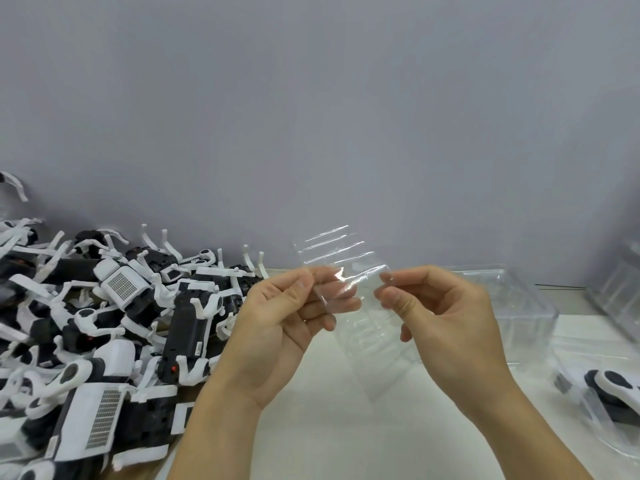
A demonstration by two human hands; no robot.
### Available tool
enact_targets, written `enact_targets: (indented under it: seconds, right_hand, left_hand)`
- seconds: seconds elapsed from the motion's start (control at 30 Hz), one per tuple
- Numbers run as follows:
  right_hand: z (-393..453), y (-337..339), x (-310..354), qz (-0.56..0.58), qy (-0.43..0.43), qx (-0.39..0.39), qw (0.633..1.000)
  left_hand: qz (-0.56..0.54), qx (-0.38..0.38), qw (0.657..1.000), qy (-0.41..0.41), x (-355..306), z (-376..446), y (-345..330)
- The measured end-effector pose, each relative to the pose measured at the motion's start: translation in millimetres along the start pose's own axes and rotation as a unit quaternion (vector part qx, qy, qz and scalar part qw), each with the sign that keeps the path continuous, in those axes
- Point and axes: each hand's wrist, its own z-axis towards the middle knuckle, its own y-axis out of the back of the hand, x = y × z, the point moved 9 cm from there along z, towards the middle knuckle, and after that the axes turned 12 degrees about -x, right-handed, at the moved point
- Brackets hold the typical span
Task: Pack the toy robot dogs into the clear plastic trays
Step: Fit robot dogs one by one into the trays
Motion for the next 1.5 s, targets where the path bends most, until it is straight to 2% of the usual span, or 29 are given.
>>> enact_targets:
  seconds: [0.2,0.27,0.37,0.53,0.6,0.7,0.77,0.87,0.97,1.07,1.3,1.4,1.5]
  right_hand:
    - [0,-1,1,-0.020,0.012,0.003,1.000]
    - [-1,-2,2,-0.030,0.018,0.000,0.999]
    - [-10,-16,3,-0.059,0.040,0.022,0.997]
    - [-28,-44,-2,-0.084,0.056,0.110,0.989]
    - [-26,-39,-10,-0.079,0.035,0.084,0.993]
    - [-22,-28,-41,-0.099,-0.060,0.063,0.991]
    - [-23,-22,-61,-0.126,-0.113,0.073,0.983]
    - [-20,-11,-75,-0.170,-0.146,0.061,0.973]
    - [-13,0,-74,-0.218,-0.136,0.027,0.966]
    - [-11,6,-75,-0.254,-0.138,0.027,0.957]
    - [-20,3,-90,-0.200,-0.241,0.049,0.948]
    - [-14,9,-86,-0.178,-0.241,0.024,0.954]
    - [-5,19,-74,-0.198,-0.213,0.005,0.957]
  left_hand:
    - [0.017,-0.009,1.000,-0.001,-1,2,4]
    - [0.027,-0.034,0.999,0.010,0,3,6]
    - [0.044,-0.122,0.991,0.017,5,8,17]
    - [0.099,-0.298,0.948,-0.053,-4,10,55]
    - [0.071,-0.360,0.929,-0.049,-5,8,77]
    - [0.047,-0.408,0.911,-0.041,-6,5,99]
    - [0.036,-0.416,0.908,-0.033,-3,4,105]
    - [0.022,-0.418,0.908,-0.014,4,4,106]
    - [0.014,-0.411,0.912,-0.011,6,5,105]
    - [0.005,-0.400,0.916,-0.006,8,6,104]
    - [-0.103,-0.334,0.935,0.067,32,11,88]
    - [-0.086,-0.318,0.941,0.081,39,12,83]
    - [-0.001,-0.312,0.946,0.087,43,13,78]
